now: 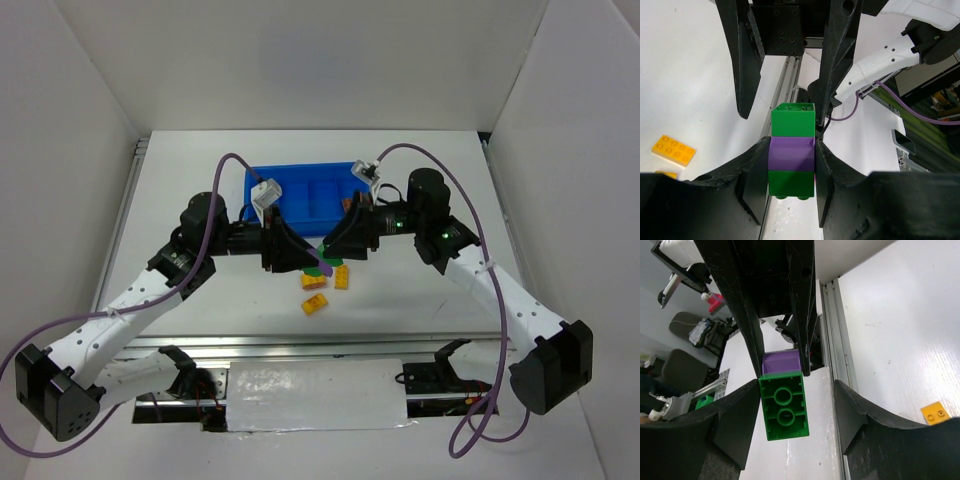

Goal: Sort the legos into containers by color

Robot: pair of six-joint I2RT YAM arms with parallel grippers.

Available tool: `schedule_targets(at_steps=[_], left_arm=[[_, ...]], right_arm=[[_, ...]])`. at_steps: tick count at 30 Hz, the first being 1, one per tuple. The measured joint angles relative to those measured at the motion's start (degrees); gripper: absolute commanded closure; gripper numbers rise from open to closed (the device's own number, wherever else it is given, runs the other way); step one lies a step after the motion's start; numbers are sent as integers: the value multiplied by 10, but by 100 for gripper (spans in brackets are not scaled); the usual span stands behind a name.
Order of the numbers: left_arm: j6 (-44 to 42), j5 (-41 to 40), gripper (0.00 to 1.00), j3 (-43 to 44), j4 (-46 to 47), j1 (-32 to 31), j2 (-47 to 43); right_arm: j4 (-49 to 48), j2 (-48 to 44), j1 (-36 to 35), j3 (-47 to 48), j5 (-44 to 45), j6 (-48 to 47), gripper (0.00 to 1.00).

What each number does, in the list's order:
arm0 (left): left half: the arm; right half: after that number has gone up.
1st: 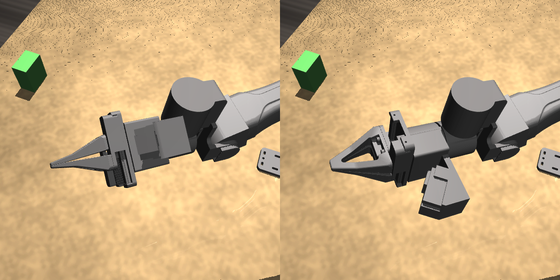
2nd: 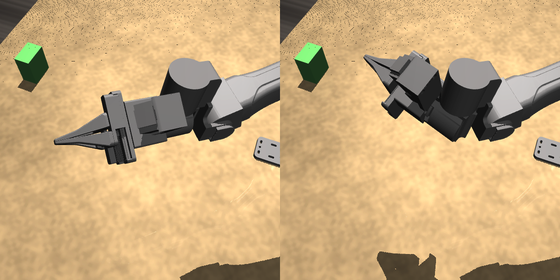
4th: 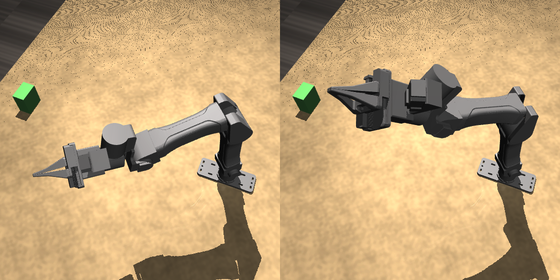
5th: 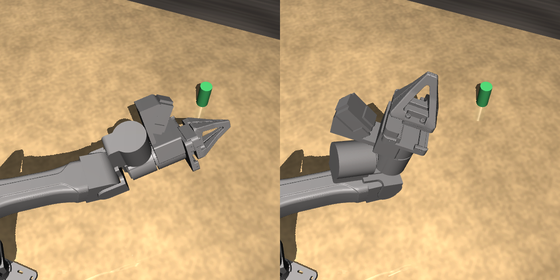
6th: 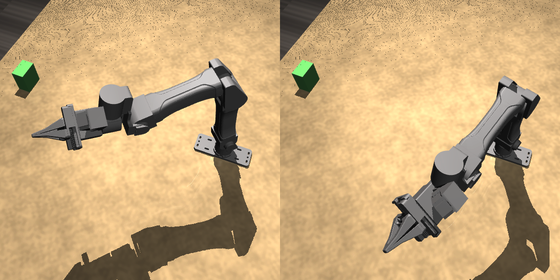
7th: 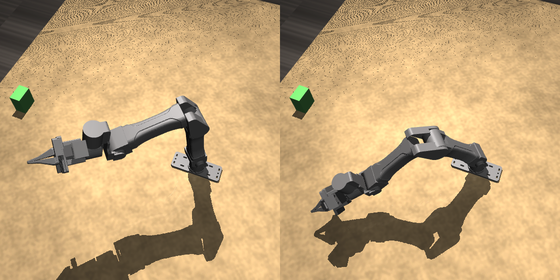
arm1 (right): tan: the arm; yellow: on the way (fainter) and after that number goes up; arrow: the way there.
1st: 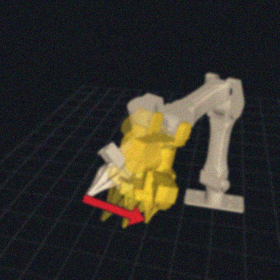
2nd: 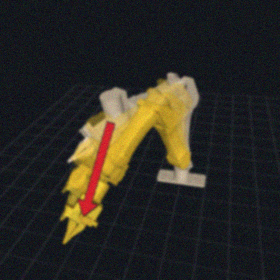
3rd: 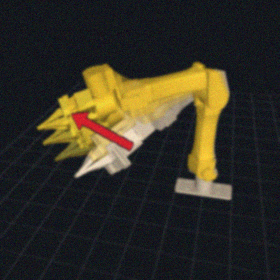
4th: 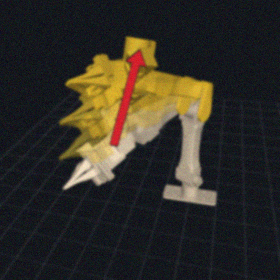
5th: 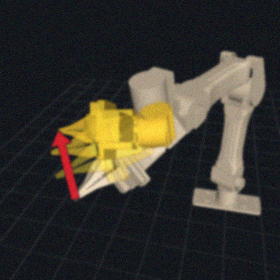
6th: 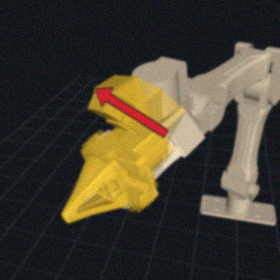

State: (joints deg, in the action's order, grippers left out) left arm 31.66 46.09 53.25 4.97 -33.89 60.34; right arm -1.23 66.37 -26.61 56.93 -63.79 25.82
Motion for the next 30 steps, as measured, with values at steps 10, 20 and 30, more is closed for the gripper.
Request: schedule_targets(at_steps=[10, 20, 30], left_arm=[[-2, -10, 100, 0, -17, 0, 9], [-5, -13, 100, 7, -35, 0, 14], [-6, -26, 100, 8, -27, 0, 14]], right_arm=[[13, 2, 0, -8, -15, -18, 68], [14, 3, 1, -12, -15, -24, 100], [-8, 2, 14, -14, -19, -12, 100]])
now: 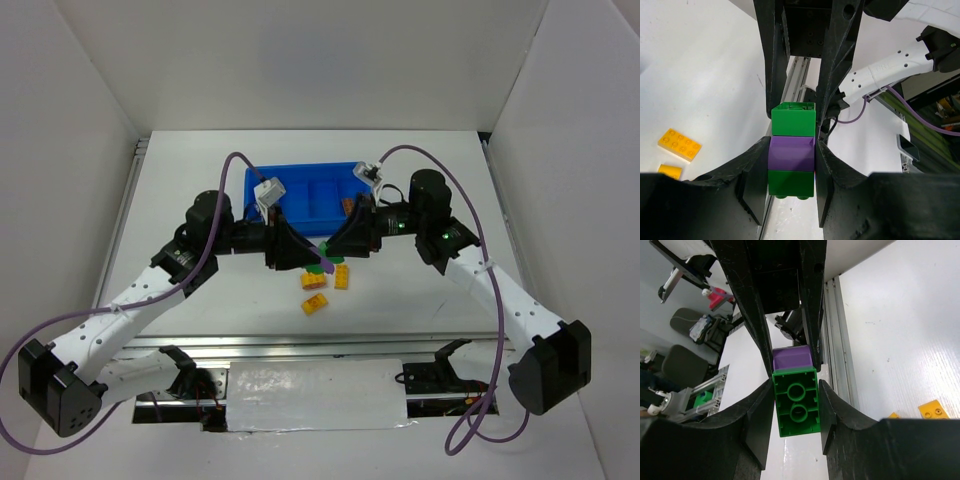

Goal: Sort the legos into containers by color

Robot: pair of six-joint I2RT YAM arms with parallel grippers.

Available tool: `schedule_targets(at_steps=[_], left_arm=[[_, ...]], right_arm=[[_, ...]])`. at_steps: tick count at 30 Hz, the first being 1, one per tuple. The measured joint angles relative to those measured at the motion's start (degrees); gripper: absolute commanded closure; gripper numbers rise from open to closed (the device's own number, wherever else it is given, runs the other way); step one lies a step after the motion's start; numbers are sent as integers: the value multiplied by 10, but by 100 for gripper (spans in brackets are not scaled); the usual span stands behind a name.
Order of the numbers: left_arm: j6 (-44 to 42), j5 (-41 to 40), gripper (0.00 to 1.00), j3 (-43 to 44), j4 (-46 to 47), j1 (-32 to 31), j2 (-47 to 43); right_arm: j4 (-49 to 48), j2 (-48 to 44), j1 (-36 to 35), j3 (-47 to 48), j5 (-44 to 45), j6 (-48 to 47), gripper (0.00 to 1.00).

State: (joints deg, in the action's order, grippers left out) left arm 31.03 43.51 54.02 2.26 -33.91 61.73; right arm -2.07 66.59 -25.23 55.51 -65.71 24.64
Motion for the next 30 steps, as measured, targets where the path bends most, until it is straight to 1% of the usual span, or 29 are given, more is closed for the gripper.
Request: schedule_targets(at_steps=[7, 12, 16, 18, 21, 23, 26, 30], left_arm=[[1, -2, 100, 0, 21, -1, 0], [-7, 7, 100, 0, 11, 0, -4], [-8, 9, 100, 0, 7, 0, -10], [-9, 8, 100, 0, 3, 0, -14], [-11, -6, 100, 2, -20, 0, -23], [-12, -30, 100, 10, -52, 0, -32], [-14, -93, 100, 35, -109, 0, -53], [-11, -197, 100, 66, -164, 0, -93]], right_arm=[[-14, -9, 15, 0, -4, 17, 100], [-35, -36, 61, -10, 22, 45, 100], [-40, -42, 64, -10, 36, 51, 100], [-26, -41, 64, -9, 51, 45, 100], [9, -38, 64, 2, 94, 33, 100], [38, -38, 64, 12, 146, 25, 100], [80, -37, 60, 32, 232, 22, 100], [109, -21, 48, 61, 332, 24, 100]])
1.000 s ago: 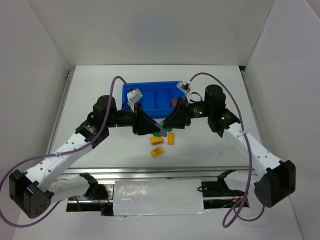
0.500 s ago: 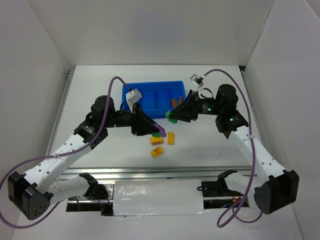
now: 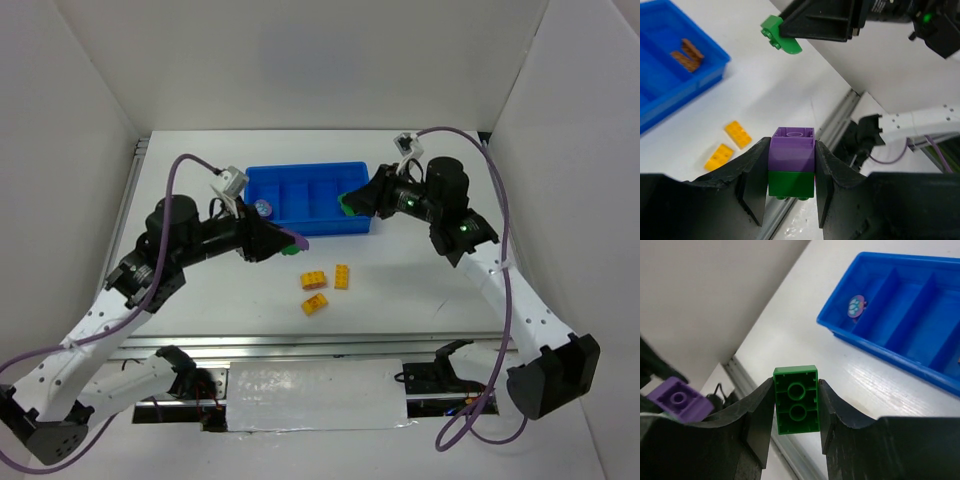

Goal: Sort the legos into containers by color

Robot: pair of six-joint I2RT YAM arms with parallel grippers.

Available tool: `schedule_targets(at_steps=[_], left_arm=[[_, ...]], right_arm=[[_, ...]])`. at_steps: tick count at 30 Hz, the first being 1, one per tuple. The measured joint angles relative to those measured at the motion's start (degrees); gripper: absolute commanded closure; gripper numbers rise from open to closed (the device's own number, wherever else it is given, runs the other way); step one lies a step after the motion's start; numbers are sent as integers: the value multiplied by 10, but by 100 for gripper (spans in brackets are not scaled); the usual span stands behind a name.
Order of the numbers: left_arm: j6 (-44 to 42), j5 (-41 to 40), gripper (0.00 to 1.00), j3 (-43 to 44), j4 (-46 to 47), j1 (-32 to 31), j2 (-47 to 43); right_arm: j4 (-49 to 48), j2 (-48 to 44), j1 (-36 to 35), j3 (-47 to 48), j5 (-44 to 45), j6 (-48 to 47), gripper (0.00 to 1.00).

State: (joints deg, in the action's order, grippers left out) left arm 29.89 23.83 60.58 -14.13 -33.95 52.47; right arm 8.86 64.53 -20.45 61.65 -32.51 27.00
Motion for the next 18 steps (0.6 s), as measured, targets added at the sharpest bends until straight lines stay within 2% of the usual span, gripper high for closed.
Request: schedule_targets(at_steps=[3, 6, 14, 18], left_arm=[[1, -56, 100, 16, -30, 1, -17], [1, -82, 100, 19, -47, 3, -18], [0, -102, 100, 12, -77, 8, -21], [-11, -106, 100, 12, -88, 11, -34]], right_arm=[[16, 38, -24, 31, 70, 0, 100], [35, 120, -55, 103, 143, -4, 100], [78, 393, -73, 304, 304, -18, 100], [103, 495, -74, 350, 358, -30, 100]])
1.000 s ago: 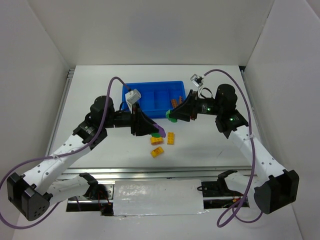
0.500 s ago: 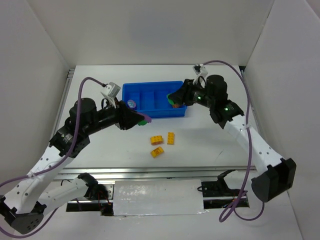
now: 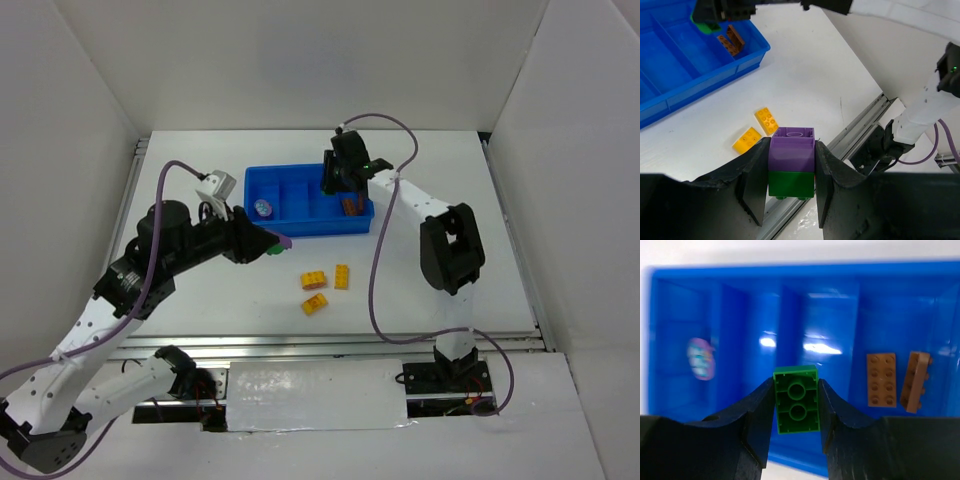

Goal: Sort the legos into containers by color

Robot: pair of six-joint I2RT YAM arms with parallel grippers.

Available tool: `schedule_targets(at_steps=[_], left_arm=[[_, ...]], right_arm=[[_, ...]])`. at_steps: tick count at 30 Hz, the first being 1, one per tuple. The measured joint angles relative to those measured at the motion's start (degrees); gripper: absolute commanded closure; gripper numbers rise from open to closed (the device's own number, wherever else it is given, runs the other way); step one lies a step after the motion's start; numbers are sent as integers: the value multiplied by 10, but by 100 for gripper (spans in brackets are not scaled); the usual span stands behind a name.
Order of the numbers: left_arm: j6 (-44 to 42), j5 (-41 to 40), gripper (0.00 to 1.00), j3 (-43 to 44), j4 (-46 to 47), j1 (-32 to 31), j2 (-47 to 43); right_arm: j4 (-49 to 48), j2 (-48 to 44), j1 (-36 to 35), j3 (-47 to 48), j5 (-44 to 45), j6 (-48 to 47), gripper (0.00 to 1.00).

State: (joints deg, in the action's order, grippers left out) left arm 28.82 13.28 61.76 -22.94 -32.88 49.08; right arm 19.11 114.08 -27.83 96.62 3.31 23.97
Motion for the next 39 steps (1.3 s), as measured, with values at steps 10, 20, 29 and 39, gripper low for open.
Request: schedule_targets(at_steps=[10, 20, 29, 39], left_arm=[[-4, 3, 100, -22, 0, 2, -17], [-18, 6, 100, -26, -3, 2, -23], [-17, 9, 100, -26, -8, 2, -27], [13, 20, 100, -30, 51, 5, -35]], right_arm=[[21, 40, -8, 6, 28, -9, 71], [16, 45, -8, 5, 6, -14, 28], [-25, -74, -4, -115, -42, -3, 28], [-212, -434, 0, -434, -293, 58, 19]])
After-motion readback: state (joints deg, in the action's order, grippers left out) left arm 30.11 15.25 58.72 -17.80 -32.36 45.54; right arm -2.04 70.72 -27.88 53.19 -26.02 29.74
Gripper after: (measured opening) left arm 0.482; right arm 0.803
